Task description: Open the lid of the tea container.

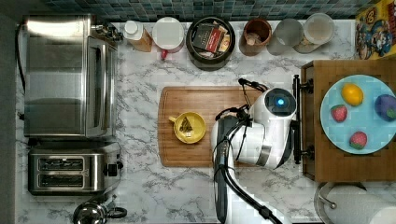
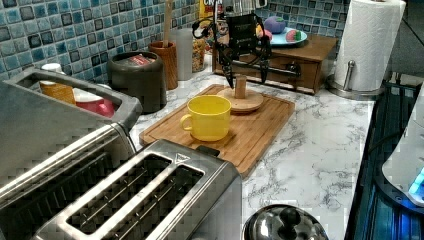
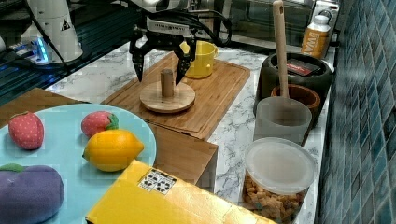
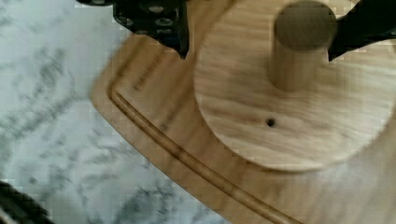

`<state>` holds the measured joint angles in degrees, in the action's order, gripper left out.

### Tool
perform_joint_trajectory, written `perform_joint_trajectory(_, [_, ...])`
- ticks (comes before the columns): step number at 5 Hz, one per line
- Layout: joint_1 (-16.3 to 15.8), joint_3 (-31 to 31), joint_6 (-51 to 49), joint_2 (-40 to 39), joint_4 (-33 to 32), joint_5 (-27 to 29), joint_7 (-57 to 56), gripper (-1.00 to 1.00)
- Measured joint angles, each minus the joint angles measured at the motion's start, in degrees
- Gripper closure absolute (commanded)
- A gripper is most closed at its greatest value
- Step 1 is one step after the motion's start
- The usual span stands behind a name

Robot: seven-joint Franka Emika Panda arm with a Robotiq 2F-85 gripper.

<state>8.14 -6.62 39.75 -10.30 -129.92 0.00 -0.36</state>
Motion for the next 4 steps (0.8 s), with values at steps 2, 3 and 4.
perform_joint_trajectory(2, [-0.01, -0.63, 4.28, -0.38, -3.13, 1.25, 0.0, -1.0])
perform_joint_trajectory(3, [0.24, -0.53, 5.26, -0.38, -3.25, 3.62, -0.25, -1.0])
perform_joint_trajectory(4, [0.43, -0.54, 5.99, -0.75, -3.13, 4.27, -0.3, -0.03])
